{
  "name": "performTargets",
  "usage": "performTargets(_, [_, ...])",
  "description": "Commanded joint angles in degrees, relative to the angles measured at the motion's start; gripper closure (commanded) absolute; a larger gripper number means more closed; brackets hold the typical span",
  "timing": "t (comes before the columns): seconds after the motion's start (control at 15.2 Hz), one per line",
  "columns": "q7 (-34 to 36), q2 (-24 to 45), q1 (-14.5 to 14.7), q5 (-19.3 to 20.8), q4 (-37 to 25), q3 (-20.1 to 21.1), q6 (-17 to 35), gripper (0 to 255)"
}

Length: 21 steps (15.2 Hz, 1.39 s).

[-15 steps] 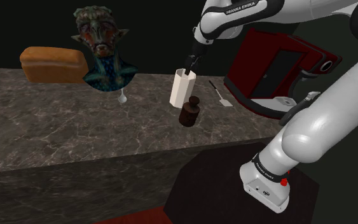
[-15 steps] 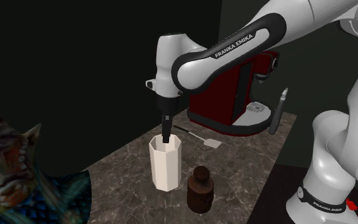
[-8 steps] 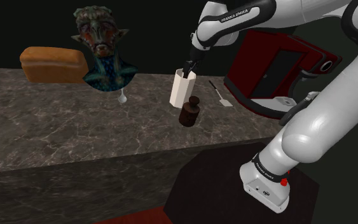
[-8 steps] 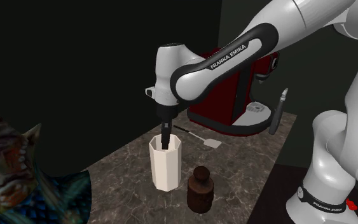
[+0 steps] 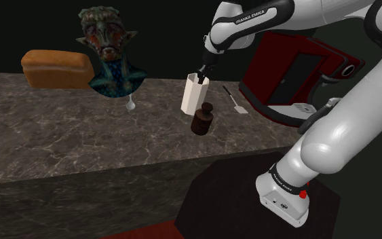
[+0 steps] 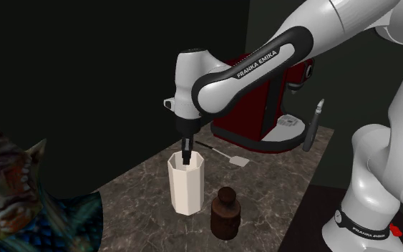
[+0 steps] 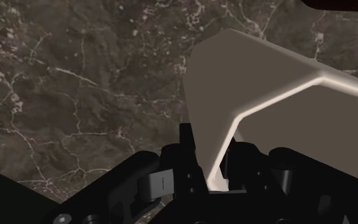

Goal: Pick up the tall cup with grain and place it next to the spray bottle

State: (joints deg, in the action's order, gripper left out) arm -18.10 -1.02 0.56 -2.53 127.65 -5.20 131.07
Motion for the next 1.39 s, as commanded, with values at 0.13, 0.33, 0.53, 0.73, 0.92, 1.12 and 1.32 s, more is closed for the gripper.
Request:
performTargets(0.13, [0.00,0.00,0.00,0.00,0.00,0.00,0.00,255])
performTargets(0.33, [0.00,0.00,0.00,0.00,0.01,0.00,0.00,255])
performTargets(0.53, [0.14,-0.77,-0.01,0.15,-0.74,0.00,-1.51,255])
performTargets(0.73, [0.33,-1.81,-0.01,0.34,-1.99,0.01,-3.79,255])
performTargets(0.92, [0.50,-2.76,-0.02,0.51,-3.34,0.02,-6.08,255])
performTargets(1.12, [0.66,-3.59,-0.02,0.65,-4.79,0.04,-8.36,255])
performTargets(1.32, [0.80,-4.32,-0.03,0.77,-6.36,0.06,-10.65,255])
